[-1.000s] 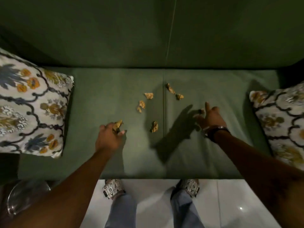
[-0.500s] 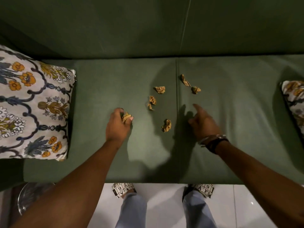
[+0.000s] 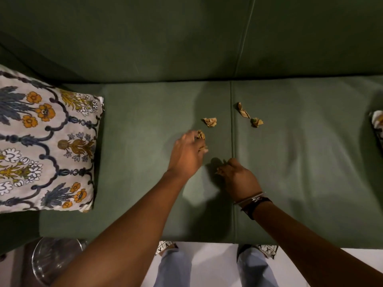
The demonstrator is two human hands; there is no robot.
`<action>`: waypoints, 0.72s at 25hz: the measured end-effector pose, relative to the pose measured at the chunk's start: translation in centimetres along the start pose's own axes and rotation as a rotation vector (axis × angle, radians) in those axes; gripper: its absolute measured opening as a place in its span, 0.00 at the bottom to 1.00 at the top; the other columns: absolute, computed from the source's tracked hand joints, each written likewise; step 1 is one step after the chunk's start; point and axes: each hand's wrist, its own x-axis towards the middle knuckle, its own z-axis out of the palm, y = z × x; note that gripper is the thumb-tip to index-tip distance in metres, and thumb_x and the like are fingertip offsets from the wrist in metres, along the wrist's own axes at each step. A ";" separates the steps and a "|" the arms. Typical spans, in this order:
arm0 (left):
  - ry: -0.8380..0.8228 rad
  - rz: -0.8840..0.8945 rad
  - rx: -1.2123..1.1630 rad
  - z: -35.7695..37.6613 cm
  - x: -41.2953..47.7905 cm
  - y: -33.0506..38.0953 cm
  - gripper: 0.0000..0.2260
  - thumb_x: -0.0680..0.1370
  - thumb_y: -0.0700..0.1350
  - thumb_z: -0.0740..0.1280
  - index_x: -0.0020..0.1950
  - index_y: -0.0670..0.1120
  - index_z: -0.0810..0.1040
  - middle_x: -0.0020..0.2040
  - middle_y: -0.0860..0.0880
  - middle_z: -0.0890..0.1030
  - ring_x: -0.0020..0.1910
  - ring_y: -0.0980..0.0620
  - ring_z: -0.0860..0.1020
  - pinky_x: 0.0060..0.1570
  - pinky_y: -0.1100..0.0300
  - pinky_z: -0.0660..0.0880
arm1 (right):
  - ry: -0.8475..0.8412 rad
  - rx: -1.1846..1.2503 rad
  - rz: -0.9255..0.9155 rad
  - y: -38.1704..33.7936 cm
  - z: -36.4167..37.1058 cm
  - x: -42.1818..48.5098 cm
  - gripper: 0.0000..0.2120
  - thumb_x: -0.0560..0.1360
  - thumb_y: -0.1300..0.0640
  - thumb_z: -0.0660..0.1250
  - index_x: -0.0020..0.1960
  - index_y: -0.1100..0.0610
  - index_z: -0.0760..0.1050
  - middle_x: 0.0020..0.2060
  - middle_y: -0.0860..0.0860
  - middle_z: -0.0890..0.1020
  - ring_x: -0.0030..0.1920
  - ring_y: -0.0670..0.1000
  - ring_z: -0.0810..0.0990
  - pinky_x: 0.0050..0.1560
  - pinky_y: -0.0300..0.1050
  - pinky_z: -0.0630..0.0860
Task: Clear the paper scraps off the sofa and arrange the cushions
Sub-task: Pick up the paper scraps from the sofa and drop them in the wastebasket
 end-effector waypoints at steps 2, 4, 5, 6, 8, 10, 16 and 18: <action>-0.040 -0.034 0.045 0.8 0.1 0.2 0.08 0.77 0.40 0.66 0.55 0.42 0.79 0.56 0.40 0.78 0.54 0.40 0.75 0.49 0.50 0.72 | 0.103 0.058 0.024 -0.2 -1.4 1.2 0.04 0.74 0.63 0.70 0.48 0.61 0.81 0.46 0.59 0.79 0.36 0.59 0.80 0.36 0.53 0.81; -0.019 -0.106 0.013 1.4 -0.5 0.3 0.12 0.77 0.36 0.63 0.59 0.43 0.78 0.56 0.41 0.79 0.56 0.40 0.76 0.52 0.50 0.73 | 0.139 0.052 0.026 -1.0 -2.6 3.2 0.06 0.74 0.66 0.69 0.50 0.60 0.81 0.47 0.58 0.79 0.37 0.58 0.80 0.38 0.52 0.81; 0.004 -0.145 -0.033 1.5 -1.1 0.4 0.12 0.76 0.35 0.62 0.58 0.42 0.78 0.55 0.41 0.80 0.55 0.40 0.77 0.52 0.50 0.74 | 0.147 0.053 0.019 -1.5 -2.9 4.3 0.06 0.75 0.65 0.68 0.50 0.60 0.81 0.48 0.58 0.78 0.38 0.57 0.80 0.39 0.52 0.81; 0.034 -0.179 -0.090 1.5 -2.0 0.3 0.11 0.76 0.34 0.62 0.56 0.41 0.78 0.53 0.41 0.81 0.54 0.40 0.78 0.51 0.50 0.75 | 0.152 0.057 0.005 -2.1 -2.9 5.3 0.06 0.76 0.65 0.67 0.50 0.60 0.80 0.48 0.57 0.78 0.38 0.57 0.80 0.40 0.51 0.81; 0.110 -0.225 -0.207 1.2 -4.4 -0.1 0.07 0.75 0.33 0.63 0.50 0.39 0.79 0.50 0.39 0.81 0.51 0.39 0.79 0.50 0.50 0.76 | 0.124 0.027 -0.010 -3.3 -2.3 7.0 0.07 0.77 0.62 0.65 0.52 0.58 0.80 0.50 0.56 0.77 0.40 0.56 0.80 0.42 0.51 0.80; 0.177 -0.267 -0.305 0.6 -7.2 -0.7 0.06 0.75 0.33 0.64 0.49 0.39 0.79 0.50 0.39 0.82 0.51 0.41 0.79 0.51 0.51 0.77 | 0.079 -0.001 0.013 -4.5 -1.2 8.2 0.08 0.77 0.61 0.64 0.53 0.57 0.80 0.52 0.56 0.77 0.43 0.57 0.80 0.45 0.53 0.80; 0.354 -0.544 -0.491 -2.1 -16.1 -4.2 0.03 0.75 0.35 0.68 0.43 0.42 0.77 0.46 0.40 0.80 0.46 0.41 0.78 0.48 0.51 0.76 | 0.045 0.152 0.041 -10.8 2.6 5.2 0.06 0.76 0.65 0.67 0.49 0.61 0.82 0.48 0.62 0.80 0.43 0.61 0.81 0.46 0.47 0.76; 0.439 -0.688 -0.547 -3.1 -20.7 -6.1 0.04 0.77 0.37 0.66 0.43 0.43 0.76 0.45 0.41 0.80 0.45 0.41 0.78 0.48 0.50 0.76 | -0.039 0.139 -0.114 -15.0 4.8 2.6 0.05 0.71 0.69 0.71 0.46 0.63 0.83 0.44 0.65 0.82 0.40 0.64 0.82 0.44 0.52 0.79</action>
